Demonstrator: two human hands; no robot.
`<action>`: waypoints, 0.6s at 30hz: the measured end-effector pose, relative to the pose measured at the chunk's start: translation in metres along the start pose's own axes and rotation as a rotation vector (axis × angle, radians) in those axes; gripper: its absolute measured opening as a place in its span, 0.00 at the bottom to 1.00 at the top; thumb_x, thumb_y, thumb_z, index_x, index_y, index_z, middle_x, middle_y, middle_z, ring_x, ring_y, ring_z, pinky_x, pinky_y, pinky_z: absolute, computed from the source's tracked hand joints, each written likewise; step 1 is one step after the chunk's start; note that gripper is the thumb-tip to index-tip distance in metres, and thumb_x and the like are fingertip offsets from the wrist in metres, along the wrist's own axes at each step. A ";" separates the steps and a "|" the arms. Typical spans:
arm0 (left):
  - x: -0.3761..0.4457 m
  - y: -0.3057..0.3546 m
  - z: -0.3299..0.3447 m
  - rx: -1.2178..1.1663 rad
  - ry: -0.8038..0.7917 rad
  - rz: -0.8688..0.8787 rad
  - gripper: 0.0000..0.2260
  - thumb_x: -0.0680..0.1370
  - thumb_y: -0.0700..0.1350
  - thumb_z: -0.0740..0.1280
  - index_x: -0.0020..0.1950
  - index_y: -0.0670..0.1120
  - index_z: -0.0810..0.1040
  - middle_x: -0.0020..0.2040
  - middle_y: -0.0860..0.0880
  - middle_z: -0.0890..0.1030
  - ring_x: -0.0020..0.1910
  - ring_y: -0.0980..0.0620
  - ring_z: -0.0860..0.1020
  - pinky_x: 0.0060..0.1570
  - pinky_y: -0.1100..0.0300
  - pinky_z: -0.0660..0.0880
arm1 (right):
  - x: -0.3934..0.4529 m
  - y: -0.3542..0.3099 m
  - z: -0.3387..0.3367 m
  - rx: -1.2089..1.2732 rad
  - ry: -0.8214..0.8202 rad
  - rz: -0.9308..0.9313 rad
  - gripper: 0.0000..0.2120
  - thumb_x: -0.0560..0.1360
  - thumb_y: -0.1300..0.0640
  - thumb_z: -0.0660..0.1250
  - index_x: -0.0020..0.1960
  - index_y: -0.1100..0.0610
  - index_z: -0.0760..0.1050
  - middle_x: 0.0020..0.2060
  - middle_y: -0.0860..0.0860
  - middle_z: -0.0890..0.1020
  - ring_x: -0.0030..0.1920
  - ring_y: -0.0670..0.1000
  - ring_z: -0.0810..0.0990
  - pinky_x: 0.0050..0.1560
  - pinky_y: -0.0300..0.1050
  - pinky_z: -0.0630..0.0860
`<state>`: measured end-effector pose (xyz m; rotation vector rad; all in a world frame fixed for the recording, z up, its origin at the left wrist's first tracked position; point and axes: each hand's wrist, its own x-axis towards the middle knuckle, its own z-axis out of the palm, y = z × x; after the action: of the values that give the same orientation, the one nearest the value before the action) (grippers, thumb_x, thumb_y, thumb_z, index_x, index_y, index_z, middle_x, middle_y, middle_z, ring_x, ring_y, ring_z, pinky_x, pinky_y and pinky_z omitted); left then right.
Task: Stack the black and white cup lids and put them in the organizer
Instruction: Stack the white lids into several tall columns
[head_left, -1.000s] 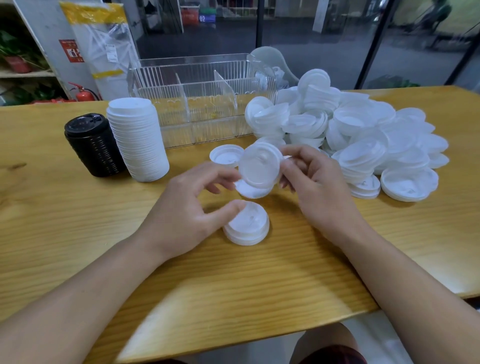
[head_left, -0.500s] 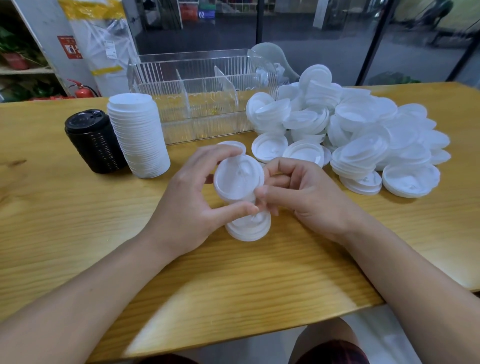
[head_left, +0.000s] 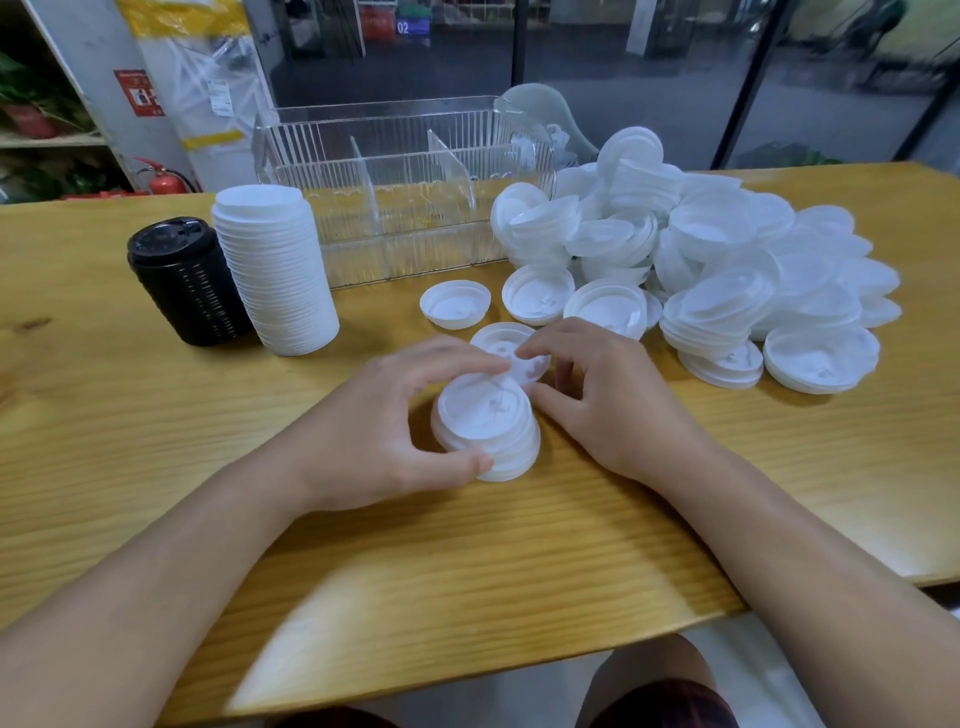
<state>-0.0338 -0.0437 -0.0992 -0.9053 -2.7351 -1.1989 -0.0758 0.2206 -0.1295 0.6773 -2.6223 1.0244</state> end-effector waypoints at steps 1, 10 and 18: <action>0.000 0.000 0.000 0.012 -0.023 -0.002 0.31 0.74 0.47 0.84 0.76 0.59 0.80 0.73 0.62 0.78 0.77 0.58 0.74 0.76 0.64 0.67 | 0.001 0.001 0.000 -0.018 -0.013 0.002 0.13 0.79 0.53 0.78 0.62 0.49 0.84 0.55 0.40 0.82 0.45 0.47 0.81 0.48 0.38 0.76; -0.001 0.001 0.007 0.023 -0.098 0.011 0.31 0.78 0.45 0.80 0.79 0.57 0.76 0.76 0.64 0.75 0.79 0.59 0.71 0.79 0.57 0.67 | 0.001 0.001 0.002 -0.046 -0.064 0.008 0.13 0.81 0.53 0.75 0.65 0.50 0.85 0.60 0.39 0.81 0.50 0.39 0.81 0.54 0.32 0.74; 0.001 -0.001 0.013 0.056 -0.114 0.026 0.30 0.80 0.46 0.79 0.81 0.57 0.75 0.76 0.64 0.74 0.80 0.60 0.70 0.78 0.64 0.64 | 0.001 0.000 0.002 -0.022 -0.085 -0.006 0.04 0.82 0.56 0.75 0.56 0.50 0.85 0.56 0.40 0.82 0.50 0.41 0.83 0.53 0.32 0.74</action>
<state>-0.0327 -0.0348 -0.1086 -1.0307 -2.8187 -1.0927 -0.0770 0.2193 -0.1307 0.7388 -2.6977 0.9850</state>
